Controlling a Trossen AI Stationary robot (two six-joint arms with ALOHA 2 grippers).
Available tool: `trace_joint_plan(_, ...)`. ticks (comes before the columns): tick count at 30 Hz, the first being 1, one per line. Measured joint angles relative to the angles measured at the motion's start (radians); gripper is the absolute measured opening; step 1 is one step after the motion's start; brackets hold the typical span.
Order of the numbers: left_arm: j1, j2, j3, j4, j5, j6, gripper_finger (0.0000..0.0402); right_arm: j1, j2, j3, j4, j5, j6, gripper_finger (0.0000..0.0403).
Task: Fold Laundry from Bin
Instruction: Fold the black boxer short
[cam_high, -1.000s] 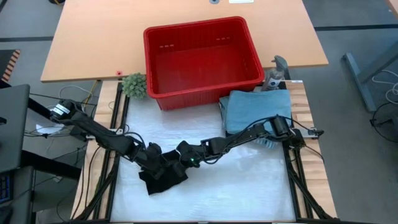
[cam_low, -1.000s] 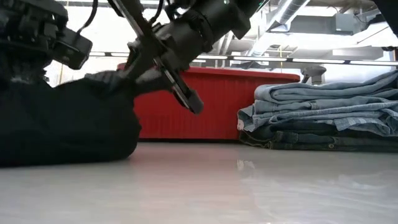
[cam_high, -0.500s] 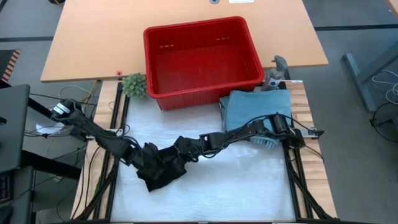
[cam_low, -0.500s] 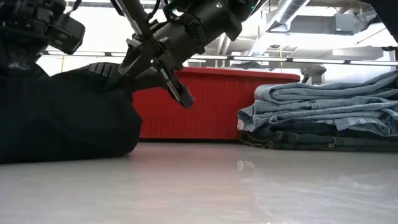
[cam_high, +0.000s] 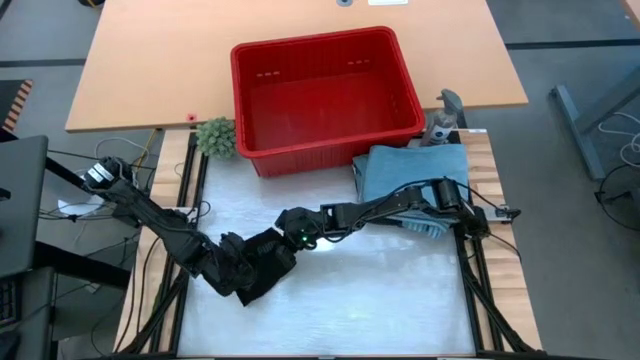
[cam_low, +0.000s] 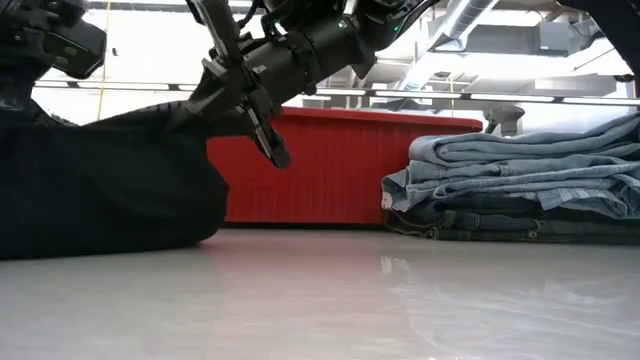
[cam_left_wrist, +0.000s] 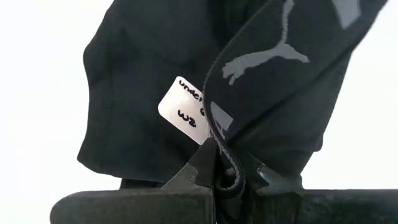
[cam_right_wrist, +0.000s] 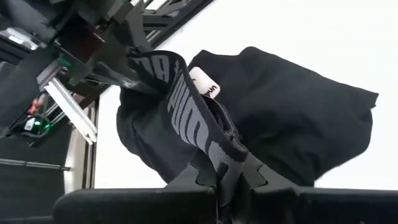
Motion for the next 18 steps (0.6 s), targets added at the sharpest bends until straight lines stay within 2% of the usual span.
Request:
trace_joint_plan(13, -0.077, 0.012, -0.001, -0.040, -0.100, -0.154, 0.0002, -0.026, 0.001, 0.000, 0.082, -0.034, -0.033, 0.0034)
trace_joint_plan(18, -0.067, 0.068, -0.026, -0.023, -0.116, -0.172, 0.0002, -0.026, 0.001, 0.000, 0.069, -0.041, -0.037, 0.0034)
